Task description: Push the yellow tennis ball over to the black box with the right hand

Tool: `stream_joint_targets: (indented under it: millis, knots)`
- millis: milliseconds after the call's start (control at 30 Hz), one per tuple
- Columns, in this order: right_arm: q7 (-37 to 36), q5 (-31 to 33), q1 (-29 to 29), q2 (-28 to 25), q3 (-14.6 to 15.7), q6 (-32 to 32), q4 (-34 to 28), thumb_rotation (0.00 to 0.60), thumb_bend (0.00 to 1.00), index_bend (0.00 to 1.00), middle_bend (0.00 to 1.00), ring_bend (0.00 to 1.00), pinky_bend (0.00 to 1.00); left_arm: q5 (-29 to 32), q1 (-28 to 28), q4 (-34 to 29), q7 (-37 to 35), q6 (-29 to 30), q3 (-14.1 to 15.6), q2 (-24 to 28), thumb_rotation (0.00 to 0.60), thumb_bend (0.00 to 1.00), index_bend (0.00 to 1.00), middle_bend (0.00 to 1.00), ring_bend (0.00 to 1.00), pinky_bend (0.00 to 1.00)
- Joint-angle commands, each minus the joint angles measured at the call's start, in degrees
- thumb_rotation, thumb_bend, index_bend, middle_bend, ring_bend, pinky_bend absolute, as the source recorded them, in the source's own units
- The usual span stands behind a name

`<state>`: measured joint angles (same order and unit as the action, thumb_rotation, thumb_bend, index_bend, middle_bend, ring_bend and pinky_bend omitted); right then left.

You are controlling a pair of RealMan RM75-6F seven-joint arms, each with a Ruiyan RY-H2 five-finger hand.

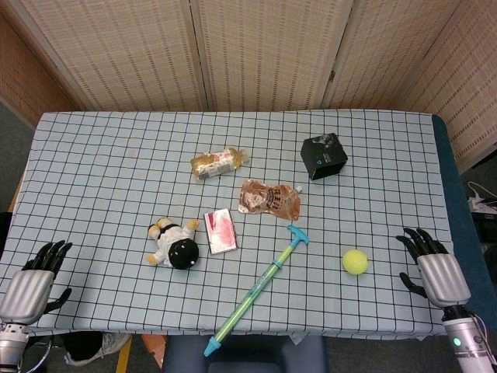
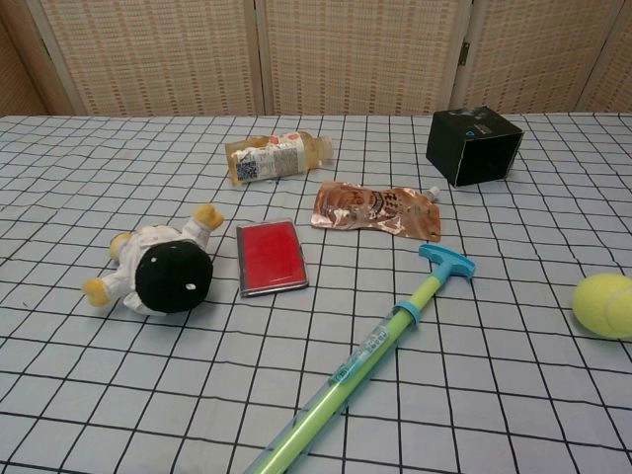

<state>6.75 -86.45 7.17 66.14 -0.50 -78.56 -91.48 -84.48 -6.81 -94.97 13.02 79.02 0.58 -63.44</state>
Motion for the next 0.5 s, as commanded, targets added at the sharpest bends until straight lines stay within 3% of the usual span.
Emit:
stream_joint_targets:
  millis: [33,500]
  knots:
    - [-0.2,0.1,0.0,-0.1,-0.1,0.0,0.0,0.6,0.19,0.19,0.11,0.06,0.25,0.3,-0.1,-0.2,0.3,-0.4,0.0,0.0,0.6,0.3,0.0,0.05,0.03,0.29]
    - [-0.7,0.7,-0.1,-0.7,-0.4,0.0,-0.4,0.6,0.19,0.19,0.11,0.06,0.25,-0.6,0.0,-0.6,1.6,0.3,0.5,0.0,0.6,0.3,0.03,0.06,0.03,0.29]
